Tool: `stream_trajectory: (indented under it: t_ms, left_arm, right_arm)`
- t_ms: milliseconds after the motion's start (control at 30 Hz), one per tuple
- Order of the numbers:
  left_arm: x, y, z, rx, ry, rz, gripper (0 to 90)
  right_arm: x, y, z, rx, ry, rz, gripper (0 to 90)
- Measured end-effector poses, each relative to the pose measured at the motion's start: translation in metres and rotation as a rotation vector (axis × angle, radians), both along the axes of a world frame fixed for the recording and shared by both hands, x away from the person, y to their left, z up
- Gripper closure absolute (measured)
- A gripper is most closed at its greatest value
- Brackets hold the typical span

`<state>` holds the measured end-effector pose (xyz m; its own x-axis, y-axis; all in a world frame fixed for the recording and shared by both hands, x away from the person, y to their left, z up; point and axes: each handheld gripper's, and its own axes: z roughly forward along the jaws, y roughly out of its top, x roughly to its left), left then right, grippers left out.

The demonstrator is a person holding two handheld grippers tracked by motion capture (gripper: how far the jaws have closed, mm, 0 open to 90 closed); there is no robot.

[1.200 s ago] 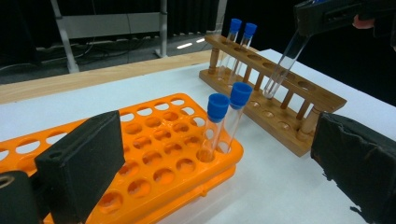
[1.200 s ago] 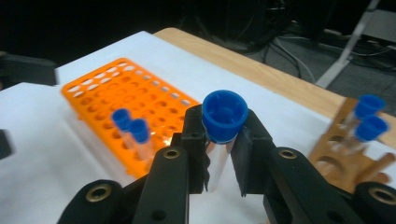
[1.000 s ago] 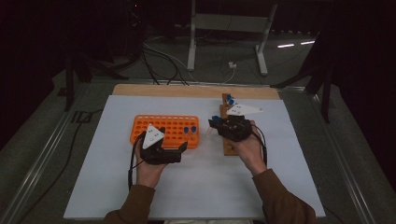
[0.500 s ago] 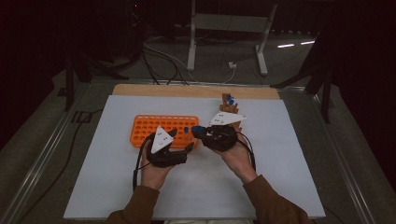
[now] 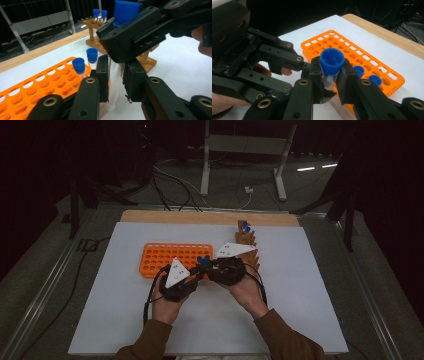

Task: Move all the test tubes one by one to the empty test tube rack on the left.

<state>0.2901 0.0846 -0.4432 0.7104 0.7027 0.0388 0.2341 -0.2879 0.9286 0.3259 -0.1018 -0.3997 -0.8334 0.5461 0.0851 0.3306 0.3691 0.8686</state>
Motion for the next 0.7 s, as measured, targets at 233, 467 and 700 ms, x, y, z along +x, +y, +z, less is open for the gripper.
stream_trajectory:
  t_ms: [233,467,700]
  left_arm:
    - [0.002,0.005,-0.001,-0.007,0.007,0.022,78.0]
    - [0.011,0.014,-0.004,-0.030,-0.017,0.061,78.0]
    - [0.029,0.015,-0.014,-0.046,-0.007,0.115,78.0]
  right_arm:
    - [0.001,-0.010,0.004,0.054,-0.019,-0.017,43.9]
    - [0.008,-0.031,0.007,0.076,-0.059,-0.133,14.7]
    - [0.013,-0.051,0.002,0.065,-0.058,-0.193,4.7]
